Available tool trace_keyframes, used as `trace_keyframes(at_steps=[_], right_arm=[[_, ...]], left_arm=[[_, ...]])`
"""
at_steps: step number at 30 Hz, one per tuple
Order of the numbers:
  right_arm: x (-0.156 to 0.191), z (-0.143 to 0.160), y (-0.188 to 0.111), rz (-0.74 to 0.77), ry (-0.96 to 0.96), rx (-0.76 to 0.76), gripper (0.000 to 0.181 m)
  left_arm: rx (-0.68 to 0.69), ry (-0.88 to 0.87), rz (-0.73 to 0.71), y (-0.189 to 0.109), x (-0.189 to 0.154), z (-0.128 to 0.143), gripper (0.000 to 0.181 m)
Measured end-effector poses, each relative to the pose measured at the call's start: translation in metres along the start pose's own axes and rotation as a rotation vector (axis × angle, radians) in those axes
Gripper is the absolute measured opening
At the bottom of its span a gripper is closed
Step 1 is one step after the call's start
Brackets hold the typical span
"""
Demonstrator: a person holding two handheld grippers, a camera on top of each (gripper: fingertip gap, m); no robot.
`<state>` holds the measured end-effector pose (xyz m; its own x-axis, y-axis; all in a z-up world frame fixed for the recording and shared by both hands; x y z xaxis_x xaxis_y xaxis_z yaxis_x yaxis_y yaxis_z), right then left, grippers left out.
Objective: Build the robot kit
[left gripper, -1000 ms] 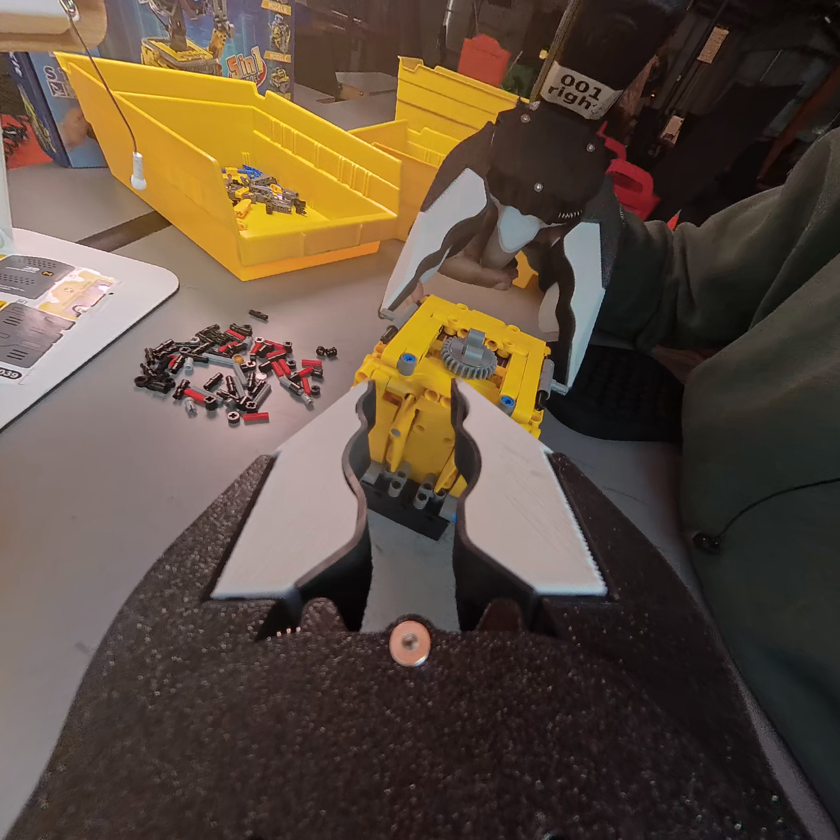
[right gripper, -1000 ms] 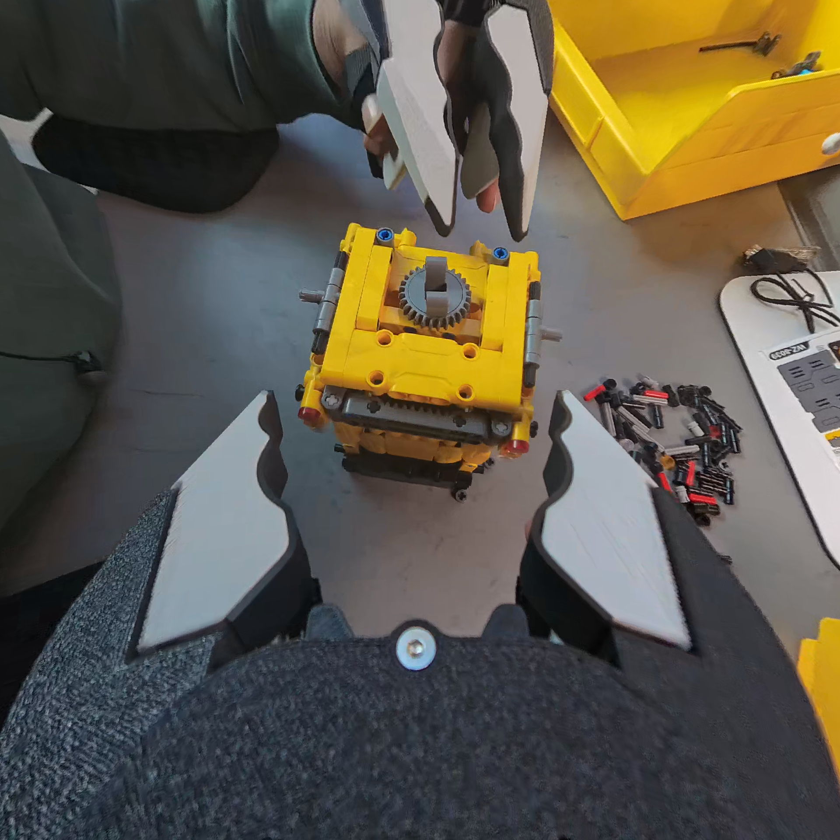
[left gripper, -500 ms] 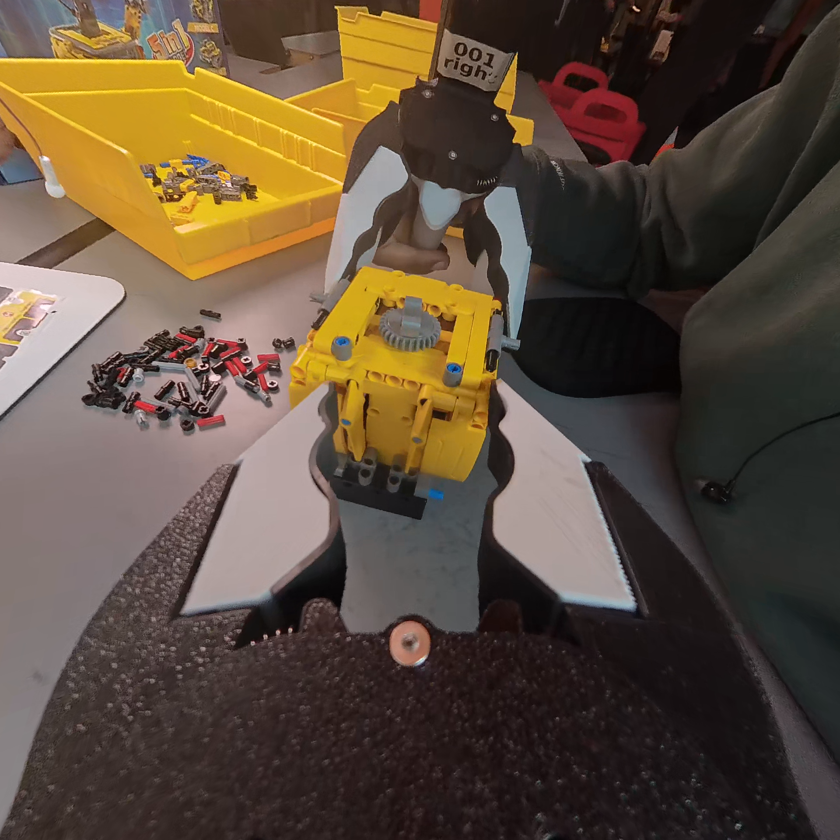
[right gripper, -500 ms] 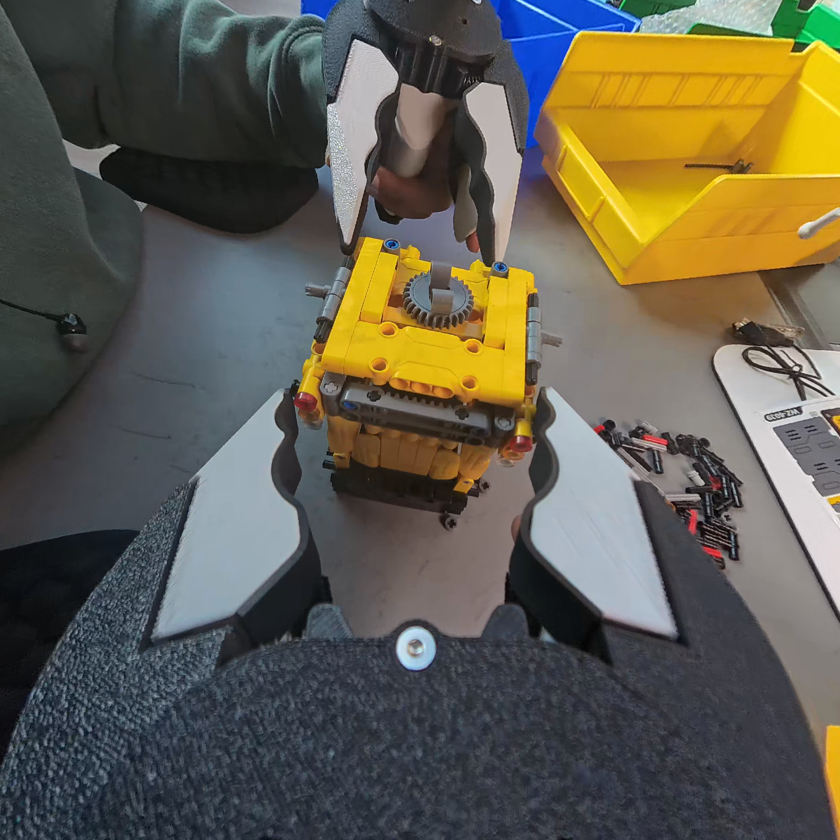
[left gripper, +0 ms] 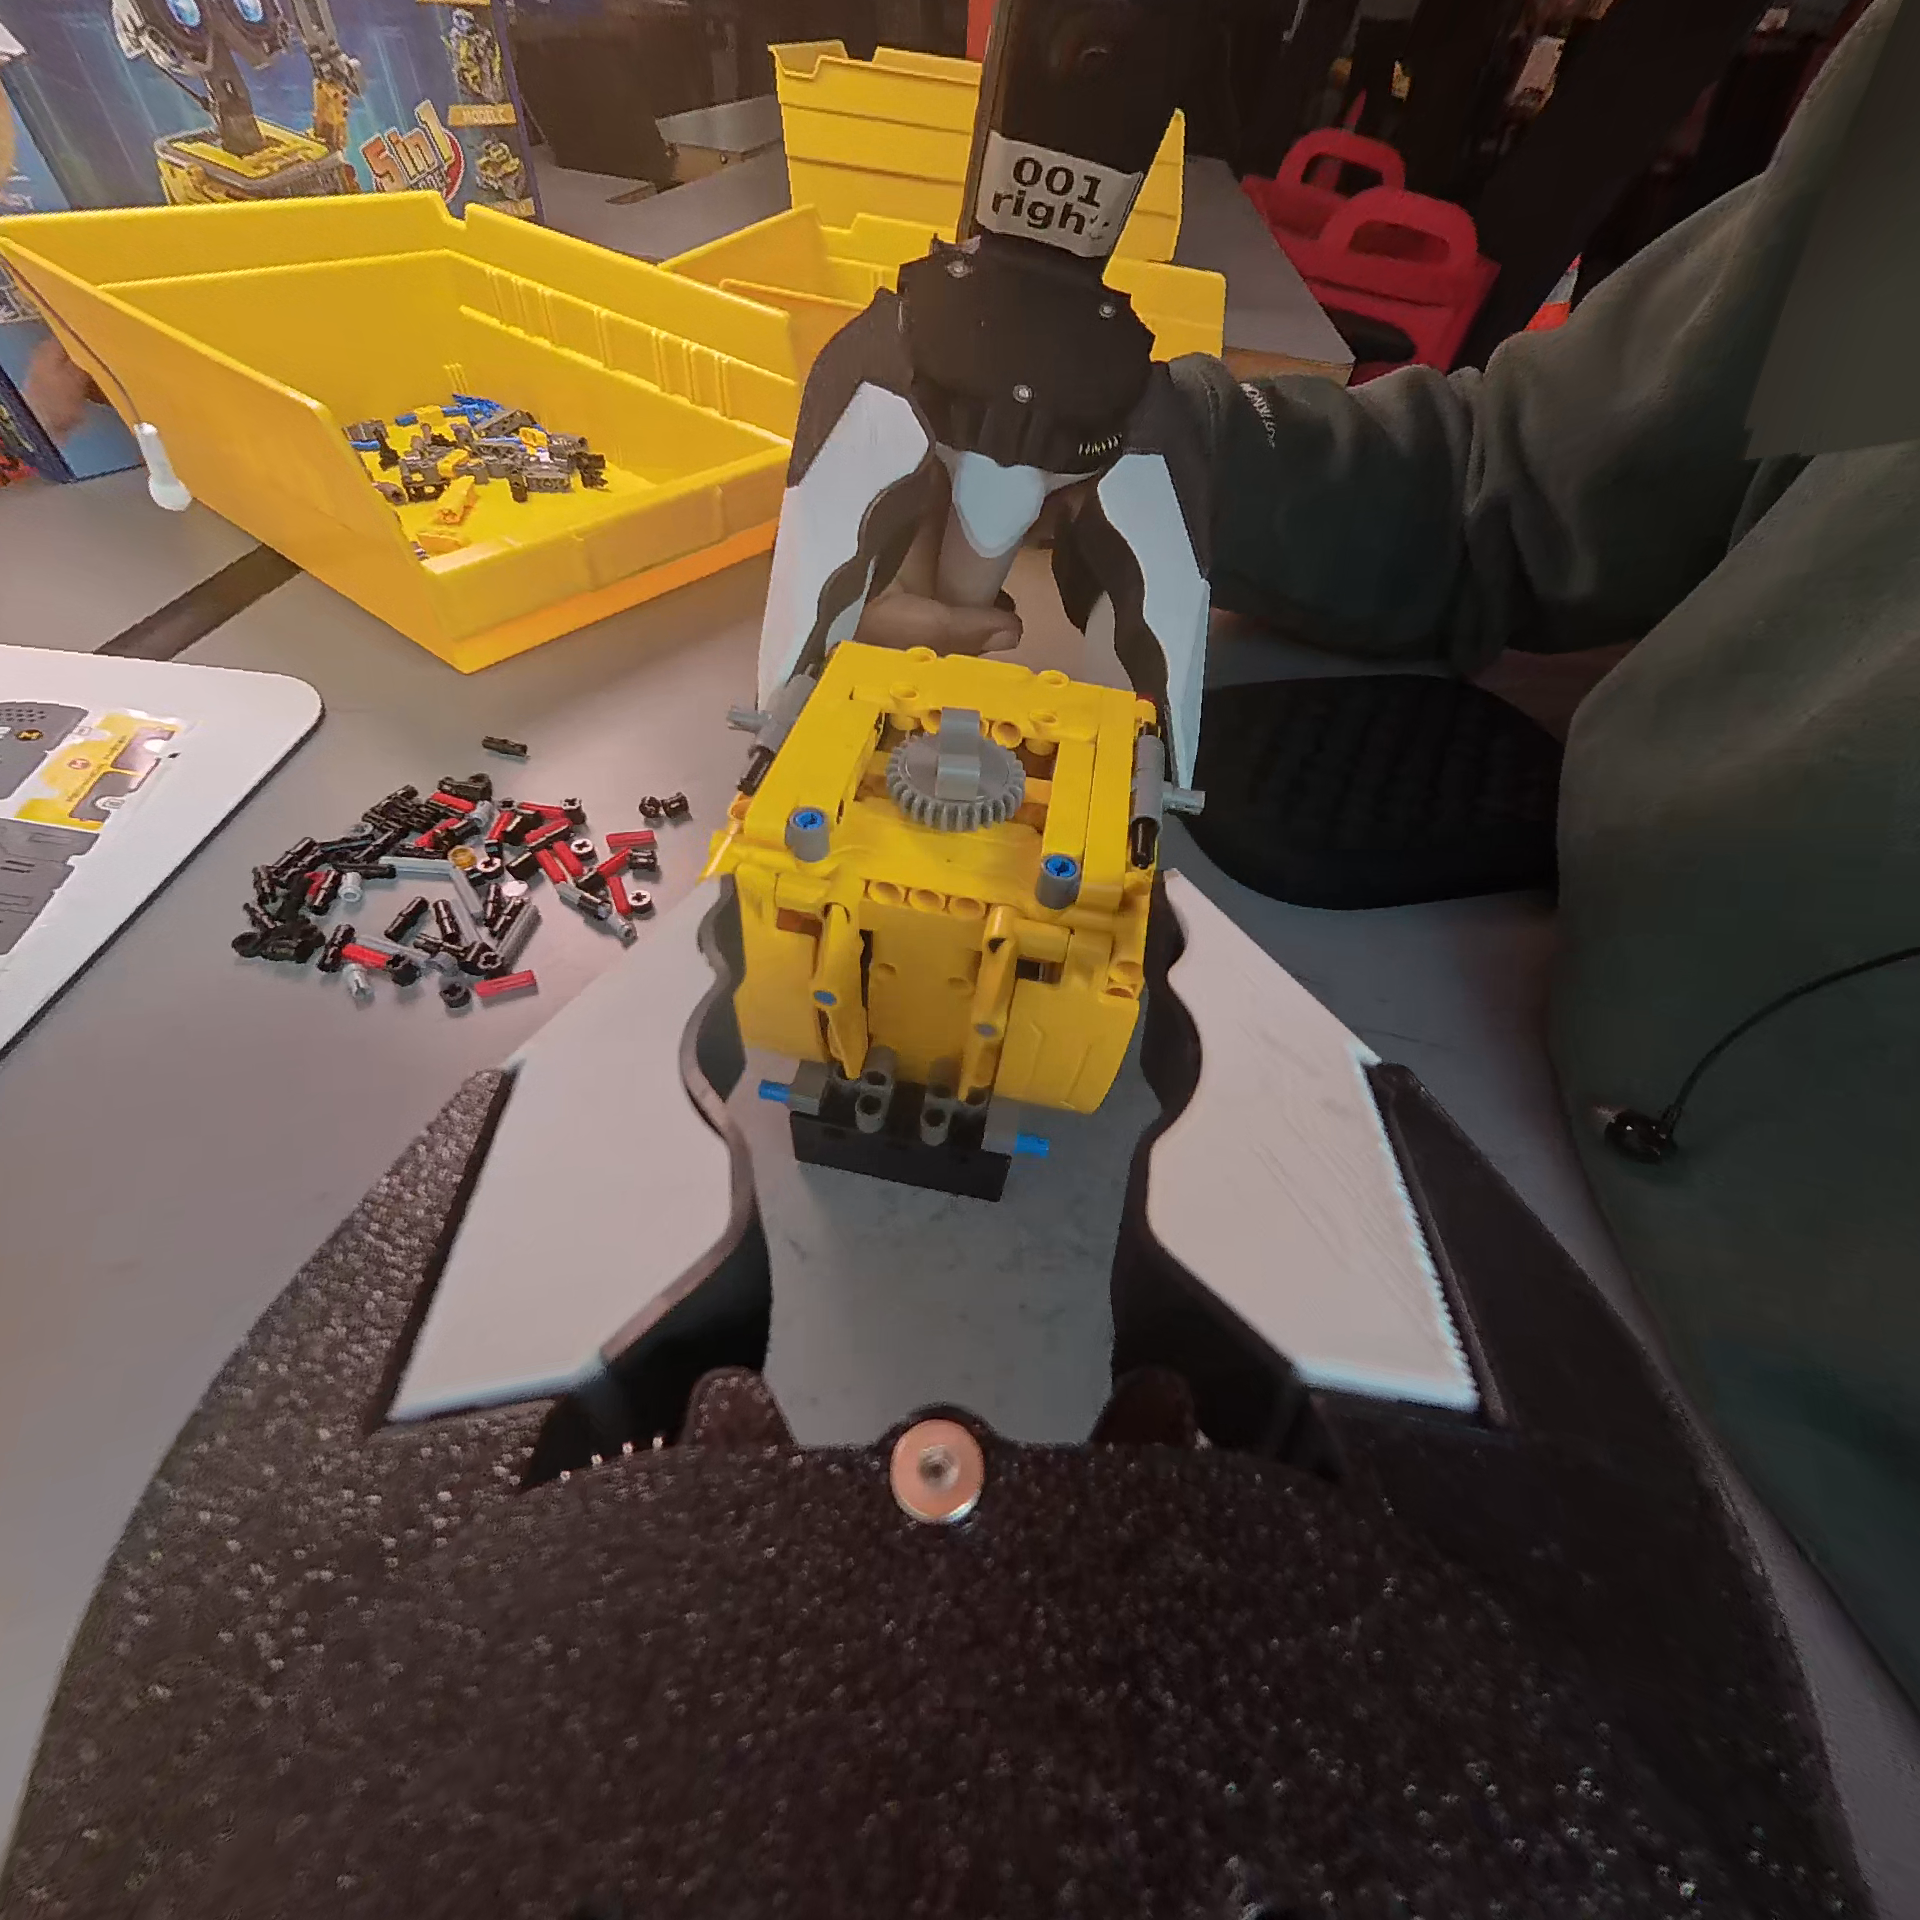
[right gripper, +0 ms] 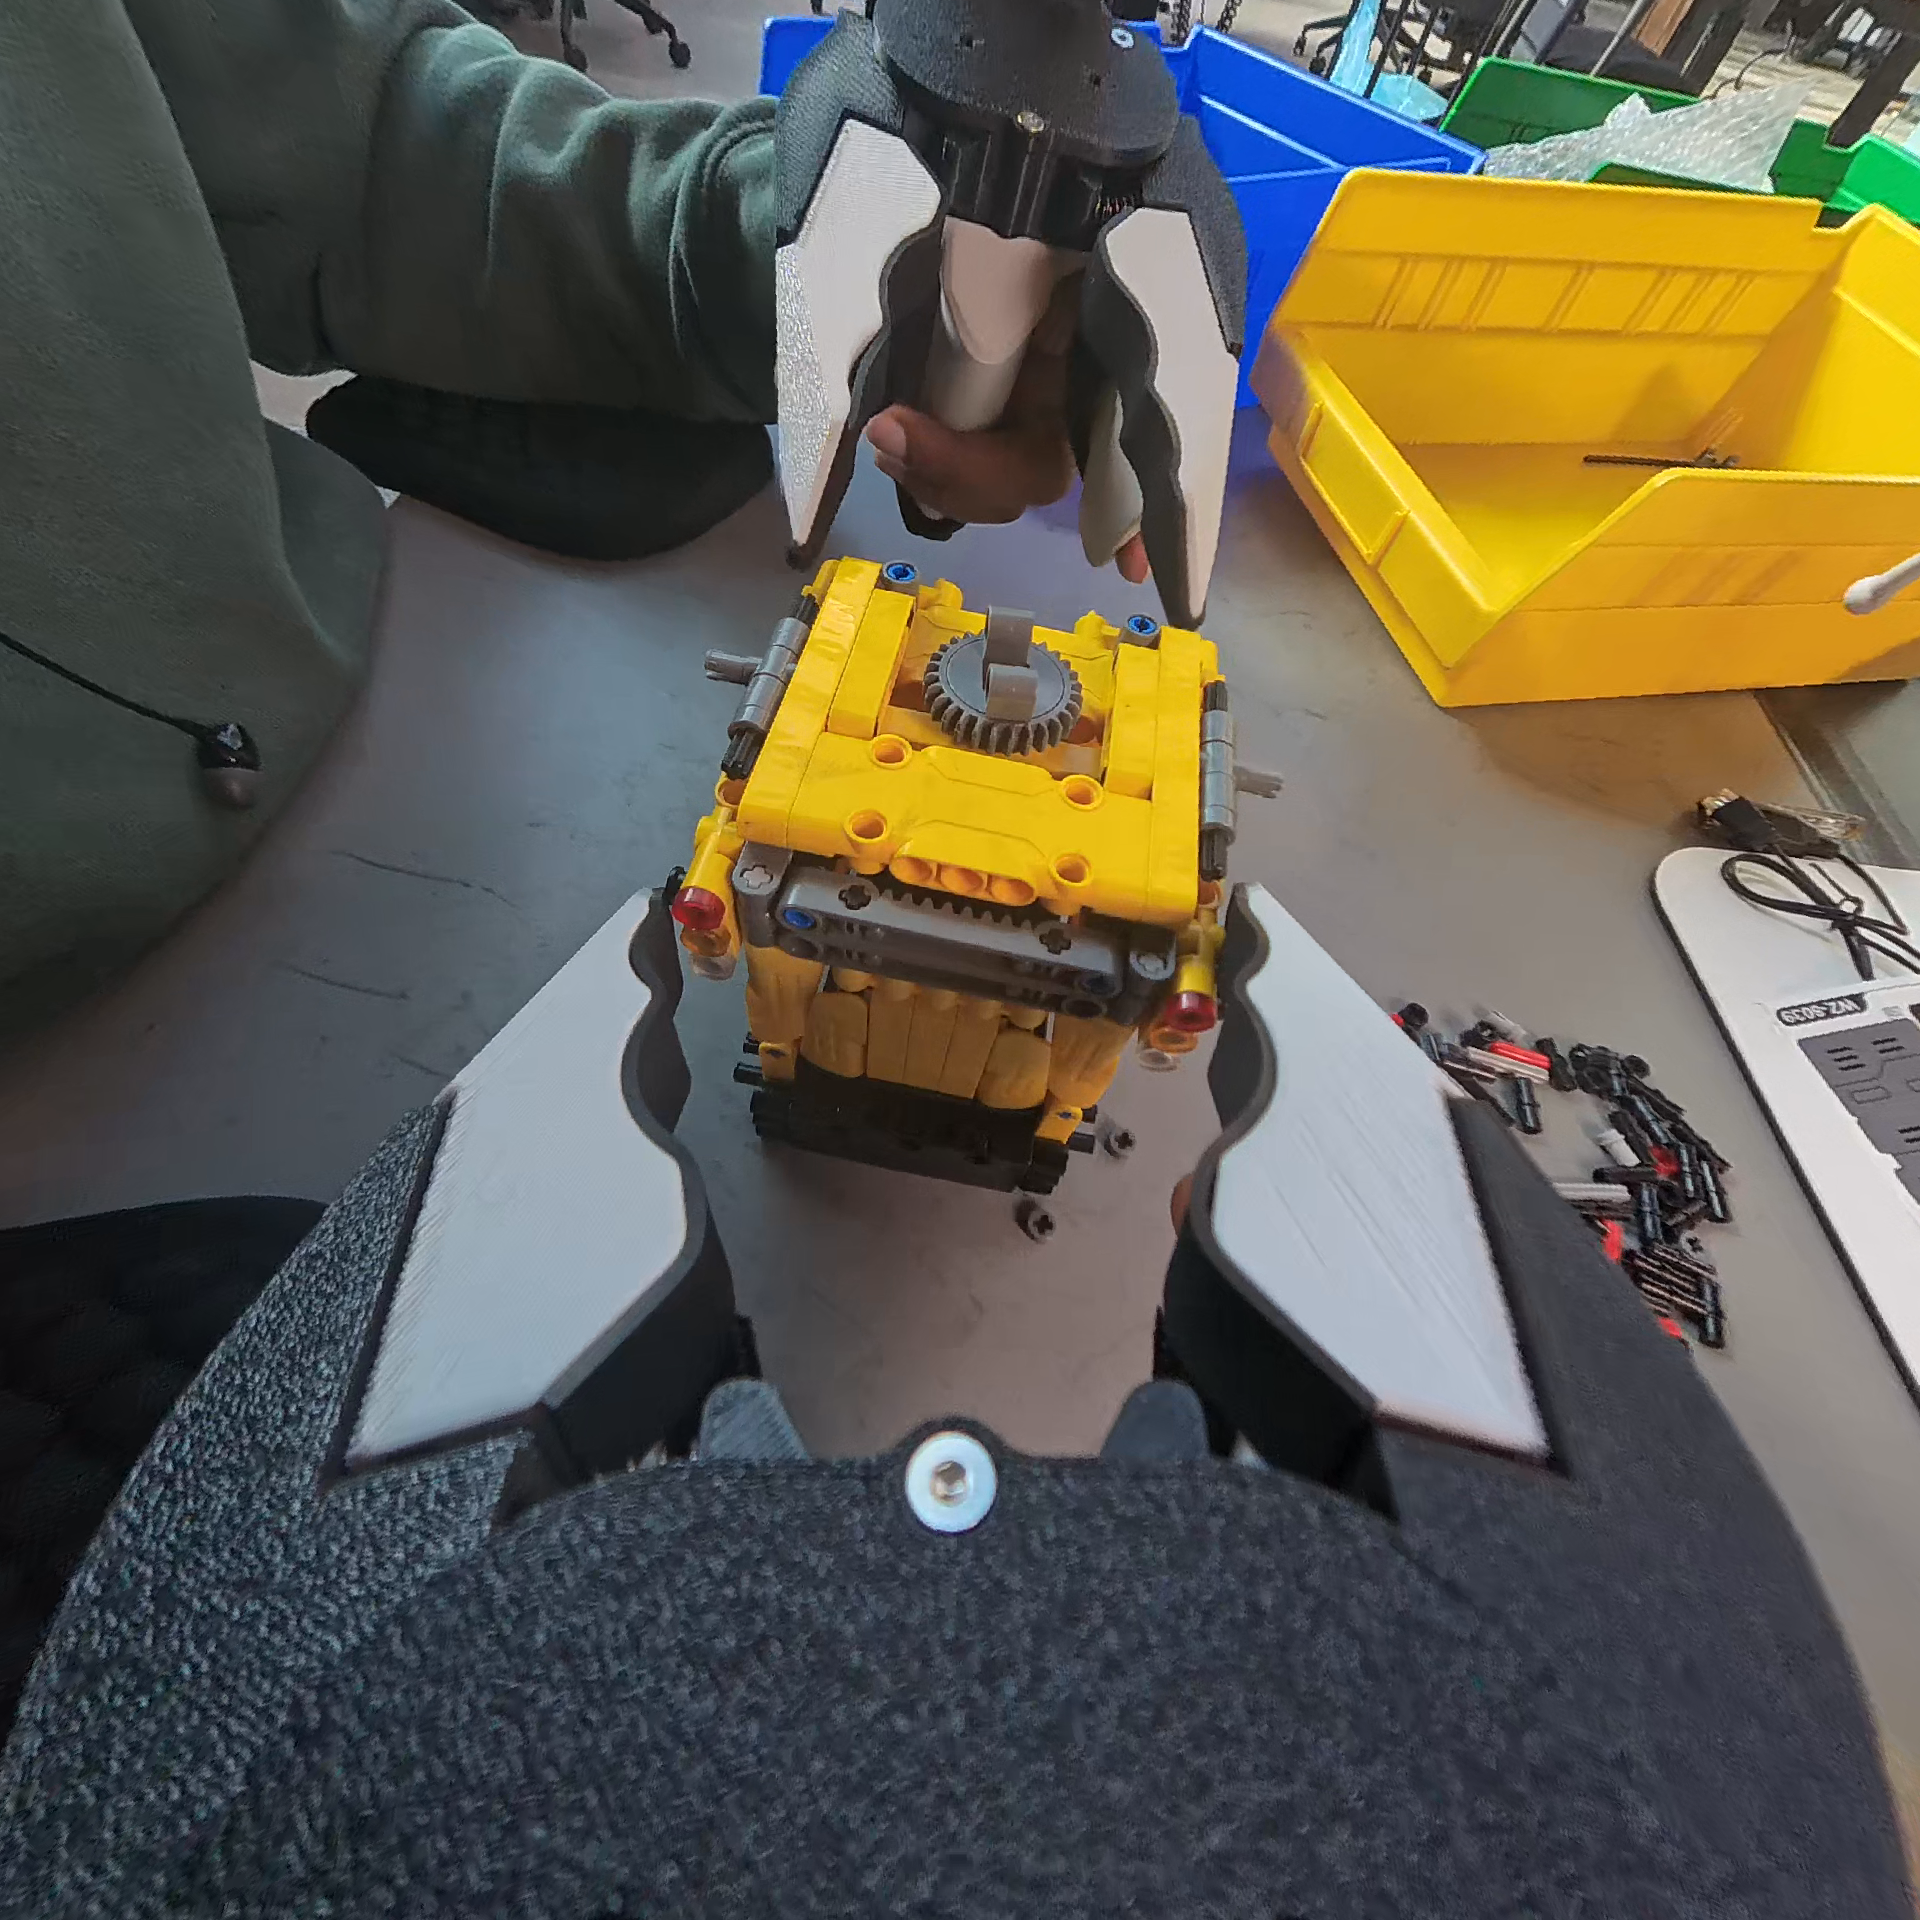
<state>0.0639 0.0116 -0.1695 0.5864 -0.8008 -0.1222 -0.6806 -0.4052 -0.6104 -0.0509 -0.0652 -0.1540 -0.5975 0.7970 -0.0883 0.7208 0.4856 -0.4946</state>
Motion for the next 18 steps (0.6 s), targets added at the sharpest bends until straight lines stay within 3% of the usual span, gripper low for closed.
trace_keyframes(at_steps=[7, 18], right_arm=[[0.005, 0.000, -0.001, -0.015, -0.033, -0.014, 0.103], [0.016, -0.006, 0.004, -0.072, -0.050, -0.013, 0.103]], left_arm=[[0.027, 0.083, -0.066, 0.002, -0.003, -0.001, 0.080], [0.031, 0.115, 0.027, 0.009, -0.019, -0.002, 0.079]])
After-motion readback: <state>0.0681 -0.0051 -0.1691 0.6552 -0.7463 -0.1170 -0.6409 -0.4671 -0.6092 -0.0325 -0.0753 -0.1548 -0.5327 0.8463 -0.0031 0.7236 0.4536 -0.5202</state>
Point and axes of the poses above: each gripper's, where its closed fingertips meet, y out along the fingers, z out of its underside, x = y × z across the jaws, the point moved 5 cm from there along -y, back along the fingers, and after that the axes turned 13 degrees about x, right-handed, at the moved point
